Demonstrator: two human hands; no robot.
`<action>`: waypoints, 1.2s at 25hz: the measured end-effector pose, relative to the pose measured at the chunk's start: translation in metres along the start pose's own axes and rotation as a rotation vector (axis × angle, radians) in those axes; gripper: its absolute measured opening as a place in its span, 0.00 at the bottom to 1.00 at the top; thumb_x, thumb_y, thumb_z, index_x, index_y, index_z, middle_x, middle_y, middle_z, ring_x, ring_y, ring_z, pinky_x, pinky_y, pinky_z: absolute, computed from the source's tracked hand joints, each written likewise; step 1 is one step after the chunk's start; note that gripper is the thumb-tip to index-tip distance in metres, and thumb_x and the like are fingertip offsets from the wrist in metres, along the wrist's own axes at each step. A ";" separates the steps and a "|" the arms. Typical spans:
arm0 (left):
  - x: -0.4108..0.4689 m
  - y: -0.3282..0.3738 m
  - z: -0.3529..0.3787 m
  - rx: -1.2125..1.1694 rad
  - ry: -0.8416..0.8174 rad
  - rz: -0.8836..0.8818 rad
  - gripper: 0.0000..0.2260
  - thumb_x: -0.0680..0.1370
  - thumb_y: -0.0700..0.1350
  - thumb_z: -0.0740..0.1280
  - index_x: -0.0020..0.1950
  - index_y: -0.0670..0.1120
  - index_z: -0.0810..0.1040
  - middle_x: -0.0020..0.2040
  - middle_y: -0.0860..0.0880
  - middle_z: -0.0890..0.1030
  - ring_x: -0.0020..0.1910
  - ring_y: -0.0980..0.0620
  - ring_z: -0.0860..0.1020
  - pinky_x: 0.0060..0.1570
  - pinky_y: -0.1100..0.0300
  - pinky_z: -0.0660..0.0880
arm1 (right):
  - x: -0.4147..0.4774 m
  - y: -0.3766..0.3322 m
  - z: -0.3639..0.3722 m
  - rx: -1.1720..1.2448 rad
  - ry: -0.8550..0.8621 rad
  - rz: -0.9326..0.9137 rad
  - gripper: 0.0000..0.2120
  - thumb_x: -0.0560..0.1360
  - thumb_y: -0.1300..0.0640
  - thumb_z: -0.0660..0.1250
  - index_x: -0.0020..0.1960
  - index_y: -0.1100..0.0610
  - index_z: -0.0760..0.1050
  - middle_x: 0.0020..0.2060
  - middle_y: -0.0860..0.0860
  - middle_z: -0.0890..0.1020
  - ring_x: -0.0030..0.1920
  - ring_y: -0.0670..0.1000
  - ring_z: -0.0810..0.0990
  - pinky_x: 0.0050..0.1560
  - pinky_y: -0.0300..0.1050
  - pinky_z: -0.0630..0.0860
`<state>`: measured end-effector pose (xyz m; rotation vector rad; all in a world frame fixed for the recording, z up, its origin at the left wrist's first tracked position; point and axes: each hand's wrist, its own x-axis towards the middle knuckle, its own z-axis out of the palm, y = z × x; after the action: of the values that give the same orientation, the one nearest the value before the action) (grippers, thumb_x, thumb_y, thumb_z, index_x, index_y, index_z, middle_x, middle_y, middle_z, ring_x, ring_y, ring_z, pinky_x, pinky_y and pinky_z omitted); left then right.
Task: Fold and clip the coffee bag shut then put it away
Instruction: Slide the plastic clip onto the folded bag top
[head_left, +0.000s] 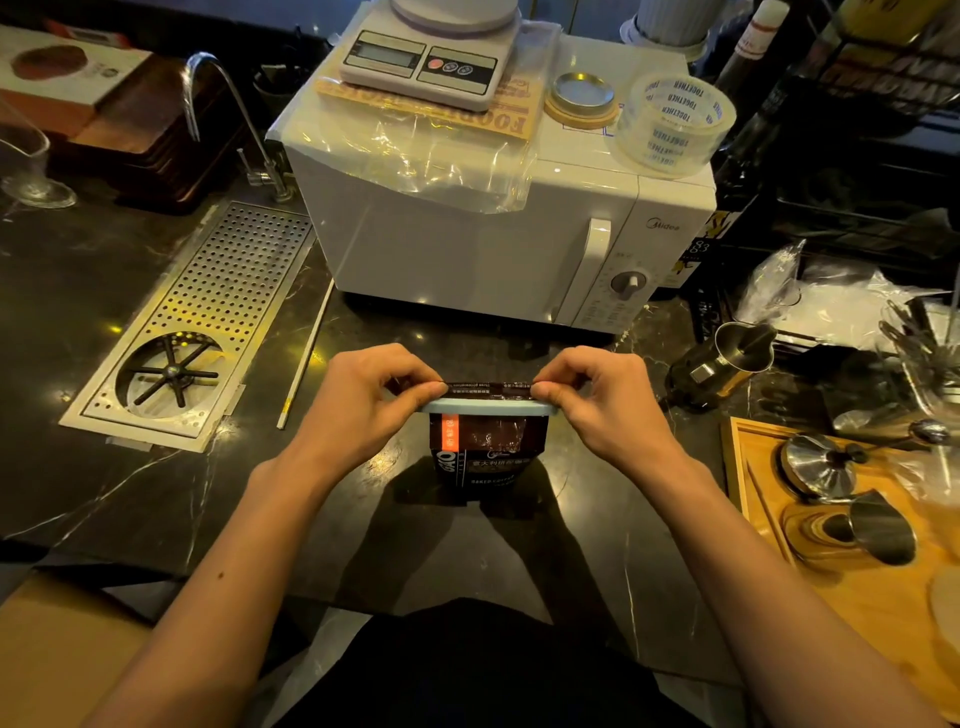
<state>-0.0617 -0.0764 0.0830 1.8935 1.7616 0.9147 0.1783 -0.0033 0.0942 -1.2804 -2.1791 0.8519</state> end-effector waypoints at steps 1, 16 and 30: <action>0.000 0.000 0.001 0.003 0.011 -0.005 0.03 0.74 0.44 0.72 0.47 0.47 0.84 0.41 0.58 0.80 0.42 0.63 0.78 0.42 0.73 0.73 | 0.000 0.000 0.002 0.008 0.014 0.014 0.03 0.72 0.61 0.72 0.42 0.54 0.82 0.36 0.48 0.81 0.40 0.44 0.78 0.41 0.34 0.71; -0.017 0.004 0.050 -0.615 0.297 -0.344 0.07 0.77 0.46 0.67 0.49 0.45 0.82 0.43 0.53 0.83 0.43 0.61 0.81 0.42 0.68 0.77 | 0.036 -0.047 0.036 -0.291 -0.260 -0.243 0.09 0.78 0.50 0.64 0.52 0.52 0.80 0.42 0.44 0.74 0.45 0.47 0.75 0.45 0.48 0.76; -0.018 -0.003 0.063 -0.759 0.370 -0.372 0.04 0.78 0.41 0.67 0.49 0.46 0.82 0.40 0.55 0.85 0.41 0.55 0.83 0.42 0.61 0.81 | 0.025 -0.035 0.058 -0.230 0.009 -0.239 0.04 0.75 0.59 0.68 0.42 0.59 0.78 0.37 0.52 0.76 0.39 0.48 0.71 0.36 0.34 0.64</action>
<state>-0.0198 -0.0843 0.0333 0.9292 1.5400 1.5599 0.1079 -0.0103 0.0804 -1.0906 -2.4161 0.5128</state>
